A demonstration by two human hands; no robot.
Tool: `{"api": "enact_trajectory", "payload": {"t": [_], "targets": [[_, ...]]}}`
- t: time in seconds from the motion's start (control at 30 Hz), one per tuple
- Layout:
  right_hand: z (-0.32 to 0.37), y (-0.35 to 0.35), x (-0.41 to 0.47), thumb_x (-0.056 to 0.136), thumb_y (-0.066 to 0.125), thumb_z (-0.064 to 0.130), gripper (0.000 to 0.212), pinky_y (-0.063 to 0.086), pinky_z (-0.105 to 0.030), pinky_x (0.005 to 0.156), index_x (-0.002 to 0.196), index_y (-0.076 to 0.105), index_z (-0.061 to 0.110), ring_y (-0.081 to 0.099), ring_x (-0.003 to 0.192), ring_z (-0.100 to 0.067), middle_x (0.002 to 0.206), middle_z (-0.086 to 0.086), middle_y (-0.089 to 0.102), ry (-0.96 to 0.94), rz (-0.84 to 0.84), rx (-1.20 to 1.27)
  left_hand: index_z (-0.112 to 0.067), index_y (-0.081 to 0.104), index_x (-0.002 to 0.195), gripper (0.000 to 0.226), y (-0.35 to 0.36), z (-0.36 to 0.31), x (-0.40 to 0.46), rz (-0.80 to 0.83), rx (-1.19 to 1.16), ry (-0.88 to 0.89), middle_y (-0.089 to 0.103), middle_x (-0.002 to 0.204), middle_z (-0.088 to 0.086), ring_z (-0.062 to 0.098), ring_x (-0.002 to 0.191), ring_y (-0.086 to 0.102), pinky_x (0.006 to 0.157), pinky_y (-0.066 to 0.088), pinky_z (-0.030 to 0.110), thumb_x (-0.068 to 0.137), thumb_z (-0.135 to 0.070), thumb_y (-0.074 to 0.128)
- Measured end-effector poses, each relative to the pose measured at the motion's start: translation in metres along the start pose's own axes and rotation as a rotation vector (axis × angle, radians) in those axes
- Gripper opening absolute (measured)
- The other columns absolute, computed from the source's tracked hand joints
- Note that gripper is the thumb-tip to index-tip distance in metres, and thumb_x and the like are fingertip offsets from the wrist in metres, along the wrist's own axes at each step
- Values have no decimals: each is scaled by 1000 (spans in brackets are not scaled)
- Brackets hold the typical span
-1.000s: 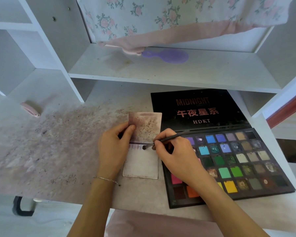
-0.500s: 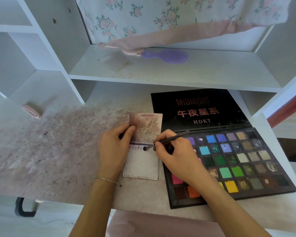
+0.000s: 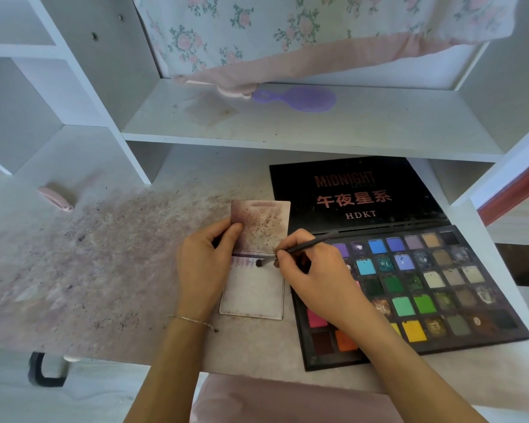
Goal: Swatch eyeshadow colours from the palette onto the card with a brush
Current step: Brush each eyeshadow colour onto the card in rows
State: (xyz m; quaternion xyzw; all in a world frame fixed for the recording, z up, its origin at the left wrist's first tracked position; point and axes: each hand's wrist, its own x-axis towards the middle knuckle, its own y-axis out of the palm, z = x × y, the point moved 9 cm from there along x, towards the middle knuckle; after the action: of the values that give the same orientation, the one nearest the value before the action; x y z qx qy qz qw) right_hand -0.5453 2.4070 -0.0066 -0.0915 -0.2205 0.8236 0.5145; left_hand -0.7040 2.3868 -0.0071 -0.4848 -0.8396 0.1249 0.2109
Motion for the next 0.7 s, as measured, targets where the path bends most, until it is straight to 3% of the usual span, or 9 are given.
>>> {"api": "enact_trajectory", "payload": {"t": [0.1,0.33,0.53,0.7], "targets": [[-1,1,0,87,53,20,16,50,-22,70,80,49,33,59,77,-9,81,-1,64,9,20,0,-48,60,87,27,0,0,0,3,3,-4,59,62,-33,0,66,60,66,51,26,85,-21,61],[-2,0,0,88,52,20,17,50,-20,71,81,47,34,58,78,-6,82,1,64,16,5,3,-27,67,101,19,0,2,0,-8,7,-10,60,72,-30,-1,70,60,68,52,25,85,-20,60],[-1,-2,1,90,51,18,15,49,-17,67,83,47,30,57,77,-4,79,3,61,1,-16,-15,-23,68,103,20,0,4,1,-12,4,-20,59,73,-32,-7,69,59,65,49,14,85,-19,61],[-1,1,-1,89,52,19,15,50,-20,72,82,49,32,58,79,-6,82,0,64,18,36,0,-37,62,99,23,-1,2,0,-9,-5,-15,58,68,-33,-5,68,60,64,48,14,85,-18,61]]}}
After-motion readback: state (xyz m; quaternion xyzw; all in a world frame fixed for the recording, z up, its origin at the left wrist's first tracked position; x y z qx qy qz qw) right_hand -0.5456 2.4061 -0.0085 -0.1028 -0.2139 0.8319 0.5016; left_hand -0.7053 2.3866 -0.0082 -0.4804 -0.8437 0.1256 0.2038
